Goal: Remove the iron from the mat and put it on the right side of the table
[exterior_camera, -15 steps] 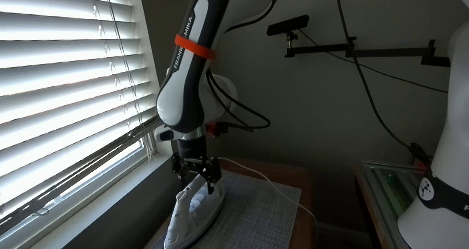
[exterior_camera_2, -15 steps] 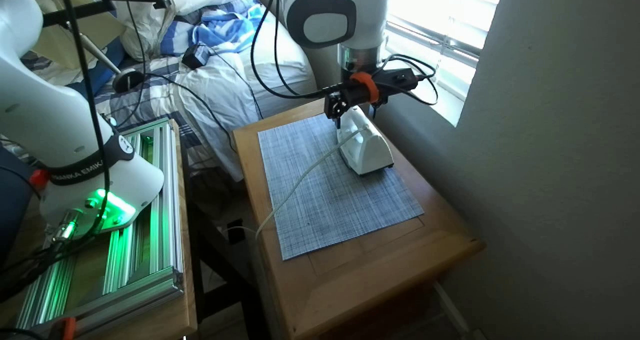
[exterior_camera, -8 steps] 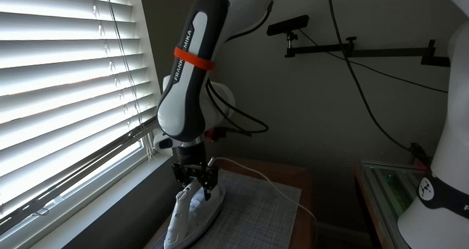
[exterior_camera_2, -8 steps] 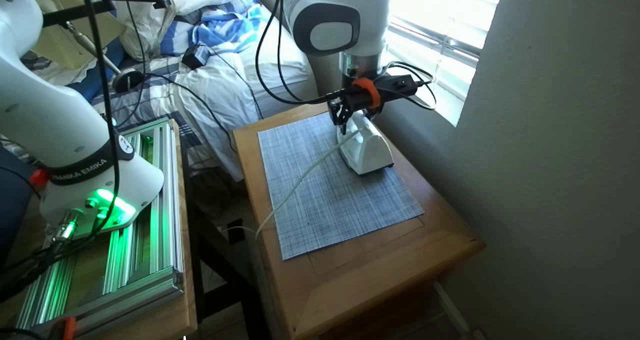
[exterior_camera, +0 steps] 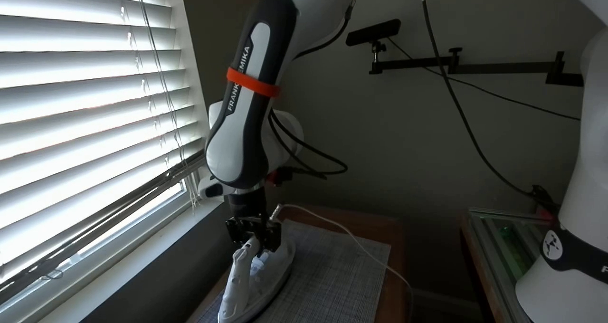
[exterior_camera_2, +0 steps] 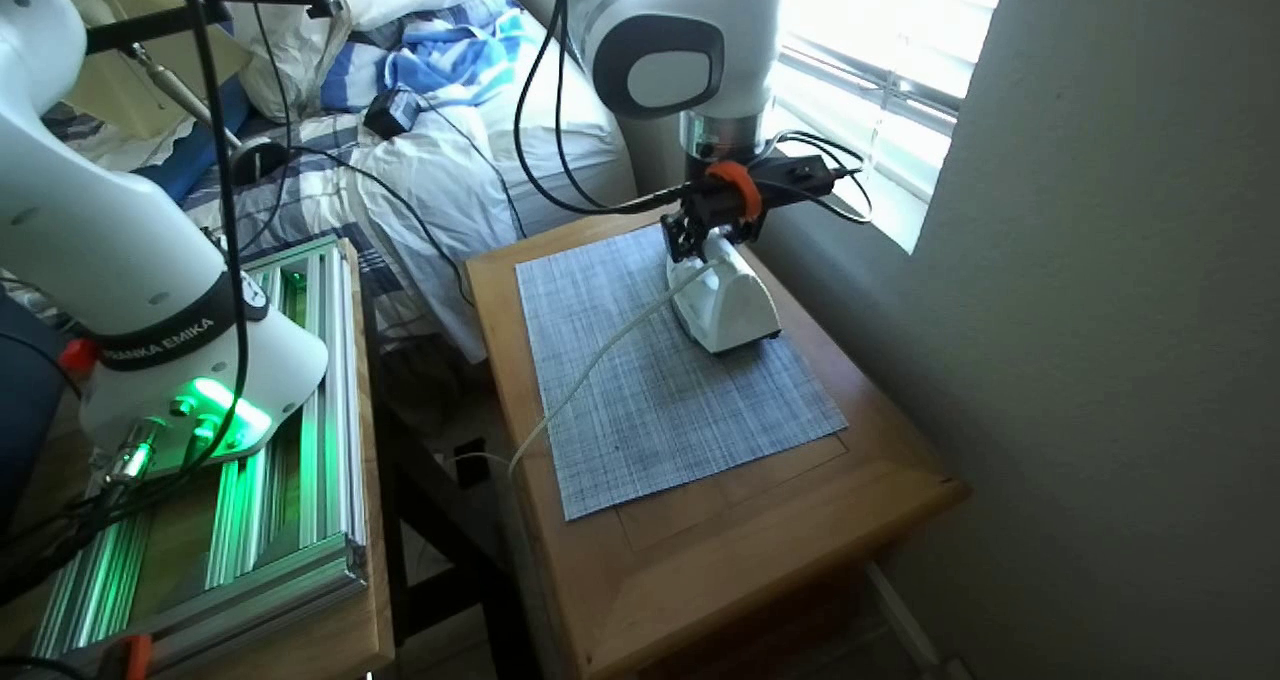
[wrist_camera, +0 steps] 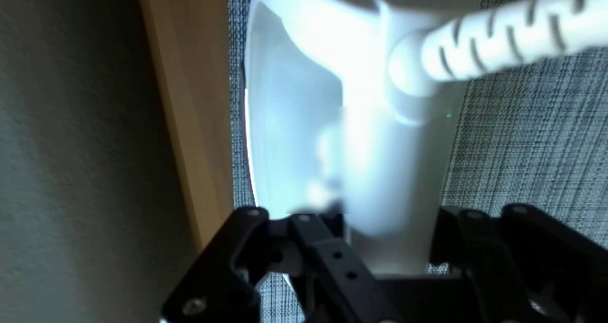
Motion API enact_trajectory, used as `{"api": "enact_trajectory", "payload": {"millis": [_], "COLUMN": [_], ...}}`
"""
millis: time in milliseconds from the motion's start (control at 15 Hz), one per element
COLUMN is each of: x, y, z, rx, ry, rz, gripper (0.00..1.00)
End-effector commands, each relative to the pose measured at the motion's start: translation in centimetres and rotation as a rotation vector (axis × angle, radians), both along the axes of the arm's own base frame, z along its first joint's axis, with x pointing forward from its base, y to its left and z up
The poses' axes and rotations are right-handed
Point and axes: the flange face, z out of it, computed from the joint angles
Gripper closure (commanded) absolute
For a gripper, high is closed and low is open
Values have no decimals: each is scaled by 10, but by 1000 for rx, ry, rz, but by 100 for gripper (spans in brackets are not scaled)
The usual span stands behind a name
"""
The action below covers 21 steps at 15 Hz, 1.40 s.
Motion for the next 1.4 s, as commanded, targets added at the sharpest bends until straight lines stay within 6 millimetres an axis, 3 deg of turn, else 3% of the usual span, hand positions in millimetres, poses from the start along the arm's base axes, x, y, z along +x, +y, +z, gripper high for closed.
{"api": "enact_trajectory", "payload": {"millis": [0, 267, 733, 933, 1333], "x": [2, -7, -32, -55, -123], "y": [0, -2, -24, -44, -83], "z": [6, 27, 59, 69, 87], "rx": [-11, -18, 83, 144, 220], "ry": [10, 27, 76, 76, 14], "rz": [-19, -68, -269, -405, -671], "gripper": [100, 100, 100, 100, 100]}}
